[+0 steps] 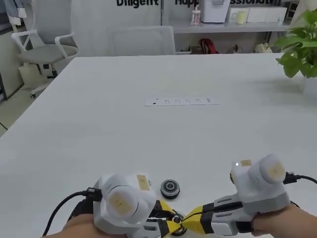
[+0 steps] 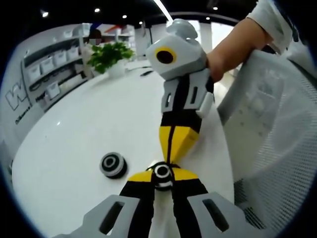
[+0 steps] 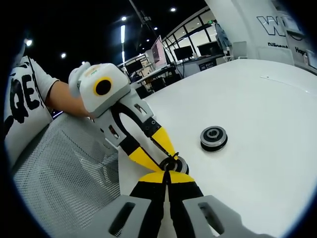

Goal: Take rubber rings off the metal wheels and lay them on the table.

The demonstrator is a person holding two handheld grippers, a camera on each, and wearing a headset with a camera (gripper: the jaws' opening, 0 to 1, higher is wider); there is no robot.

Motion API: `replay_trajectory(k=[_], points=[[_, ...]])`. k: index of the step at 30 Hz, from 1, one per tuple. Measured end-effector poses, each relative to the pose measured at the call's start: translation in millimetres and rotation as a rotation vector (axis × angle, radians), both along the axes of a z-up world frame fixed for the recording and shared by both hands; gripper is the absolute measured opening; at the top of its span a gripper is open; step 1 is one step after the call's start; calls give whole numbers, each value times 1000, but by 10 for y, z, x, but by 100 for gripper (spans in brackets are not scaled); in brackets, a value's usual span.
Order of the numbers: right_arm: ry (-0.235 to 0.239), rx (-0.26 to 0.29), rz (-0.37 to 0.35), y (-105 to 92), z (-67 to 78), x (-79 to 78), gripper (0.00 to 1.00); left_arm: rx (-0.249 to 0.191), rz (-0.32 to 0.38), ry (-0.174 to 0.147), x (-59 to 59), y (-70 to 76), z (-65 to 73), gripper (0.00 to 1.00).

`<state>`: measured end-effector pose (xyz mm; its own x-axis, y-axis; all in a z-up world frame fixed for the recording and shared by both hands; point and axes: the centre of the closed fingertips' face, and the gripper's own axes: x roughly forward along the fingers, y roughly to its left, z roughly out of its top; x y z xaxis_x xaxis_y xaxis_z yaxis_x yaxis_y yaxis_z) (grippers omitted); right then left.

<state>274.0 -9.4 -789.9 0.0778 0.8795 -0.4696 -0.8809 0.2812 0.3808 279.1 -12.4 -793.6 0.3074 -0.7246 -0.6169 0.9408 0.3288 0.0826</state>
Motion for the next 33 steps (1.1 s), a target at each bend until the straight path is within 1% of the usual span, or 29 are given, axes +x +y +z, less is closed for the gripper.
replay_trajectory(k=[4, 8, 11, 12, 13, 14, 17, 19, 24, 27, 30, 31, 32, 33], points=[[4, 5, -8, -12, 3, 19, 0, -10, -8, -5, 2, 2, 2, 14], [5, 8, -22, -31, 2, 51, 0, -13, -11, 4, 0, 10, 3, 14], [8, 11, -27, -32, 6, 59, 0, -17, -6, 16, 3, 20, 6, 16], [8, 13, -27, -29, 11, 60, 0, -19, -15, 27, -22, 12, 1, 18], [8, 14, -26, -27, 13, 59, 0, -19, -18, 28, -31, 8, 2, 20], [7, 15, -25, -25, 14, 60, 0, -11, -31, 24, -56, 9, -4, 21], [8, 17, -26, -24, 21, 57, 0, 2, -53, 11, -83, 14, -1, 24], [9, 18, -27, -27, 21, 58, 0, 1, -58, 19, -88, 19, -2, 25], [12, 24, -29, -22, 34, 66, 0, -17, -58, 26, -84, 27, 42, 27], [11, 25, -32, -23, 39, 71, 0, -32, -61, 20, -89, 37, 91, 30], [11, 24, -36, -27, 42, 77, 0, -63, -43, 19, -62, 40, 155, 33], [12, 25, -38, -27, 47, 80, 0, -75, -33, 23, -52, 42, 178, 34], [12, 27, -40, -29, 54, 87, 0, -96, -19, 34, -40, 47, 216, 35], [12, 28, -41, -29, 59, 90, 0, -103, -14, 36, -34, 56, 236, 35]])
